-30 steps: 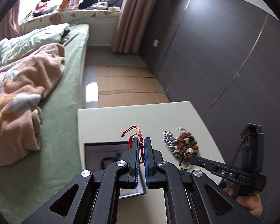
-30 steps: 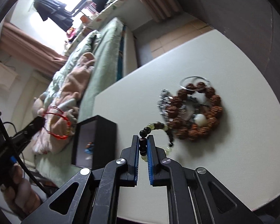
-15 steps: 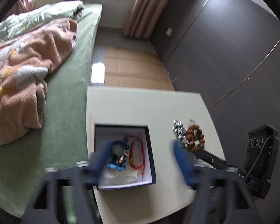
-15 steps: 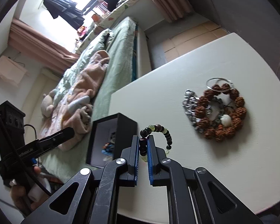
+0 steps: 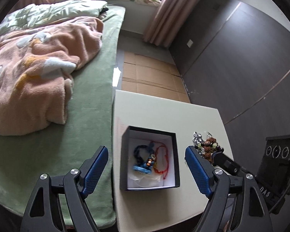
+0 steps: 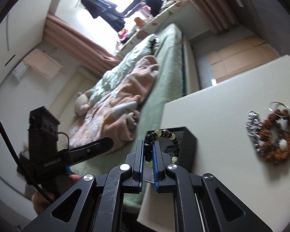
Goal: Organize jewelry
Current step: 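Lower both bracelets into the black box and open both tools, then move the left tool to the pile and grasp the silver hoop earring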
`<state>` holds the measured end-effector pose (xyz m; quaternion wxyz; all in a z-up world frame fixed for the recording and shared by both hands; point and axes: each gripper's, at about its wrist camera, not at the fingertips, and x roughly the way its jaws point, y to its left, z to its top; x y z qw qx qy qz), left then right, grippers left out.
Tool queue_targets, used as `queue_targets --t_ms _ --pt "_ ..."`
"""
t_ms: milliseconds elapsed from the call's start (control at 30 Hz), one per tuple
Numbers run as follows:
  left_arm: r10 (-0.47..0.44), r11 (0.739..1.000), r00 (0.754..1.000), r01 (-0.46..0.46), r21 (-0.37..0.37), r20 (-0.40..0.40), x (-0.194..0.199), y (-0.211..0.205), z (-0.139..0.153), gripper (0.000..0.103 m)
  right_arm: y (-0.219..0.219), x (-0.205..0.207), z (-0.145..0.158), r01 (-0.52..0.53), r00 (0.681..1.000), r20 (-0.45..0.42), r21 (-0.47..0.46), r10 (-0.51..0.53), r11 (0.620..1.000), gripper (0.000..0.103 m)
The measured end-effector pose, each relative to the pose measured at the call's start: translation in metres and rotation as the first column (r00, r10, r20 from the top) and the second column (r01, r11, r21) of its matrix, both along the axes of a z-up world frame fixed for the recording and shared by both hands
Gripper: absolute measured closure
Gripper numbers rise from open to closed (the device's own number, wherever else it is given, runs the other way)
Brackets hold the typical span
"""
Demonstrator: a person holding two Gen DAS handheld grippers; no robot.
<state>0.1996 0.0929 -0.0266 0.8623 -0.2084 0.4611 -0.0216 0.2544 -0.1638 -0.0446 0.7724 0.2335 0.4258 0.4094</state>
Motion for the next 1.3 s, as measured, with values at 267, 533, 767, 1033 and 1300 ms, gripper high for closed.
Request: queue_targets --t_ms 267,533,767,1033,1300 --pt "0.009 1.000 1.000 -0.009 -0.013 -0.003 -0.002 0.007 0.000 0.021 0.025 0.000 -0.001 -0.042 0.999 0.013 -0.080 0.044 0.996 0.049" --pt "-0.018 1.000 1.000 0.018 -0.008 0.004 0.001 -0.007 0.002 0.020 -0.020 0.000 0.000 0.084 0.996 0.003 -0.052 -0.084 0.995 0.028" --pt "-0.058 0.998 0.998 0.058 0.012 0.006 0.008 -0.031 0.002 0.021 -0.068 0.002 0.002 0.185 0.983 -0.010 -0.035 -0.185 0.982 0.028" --pt "-0.137 0.990 0.991 0.137 0.043 0.002 0.022 -0.075 -0.001 0.021 -0.116 0.003 -0.002 0.288 0.955 -0.057 -0.037 -0.289 0.957 0.028" --pt "-0.227 0.971 0.974 0.227 0.078 -0.005 0.035 -0.127 -0.008 0.021 -0.152 0.003 -0.016 0.381 0.912 -0.128 -0.093 -0.391 0.920 0.028"
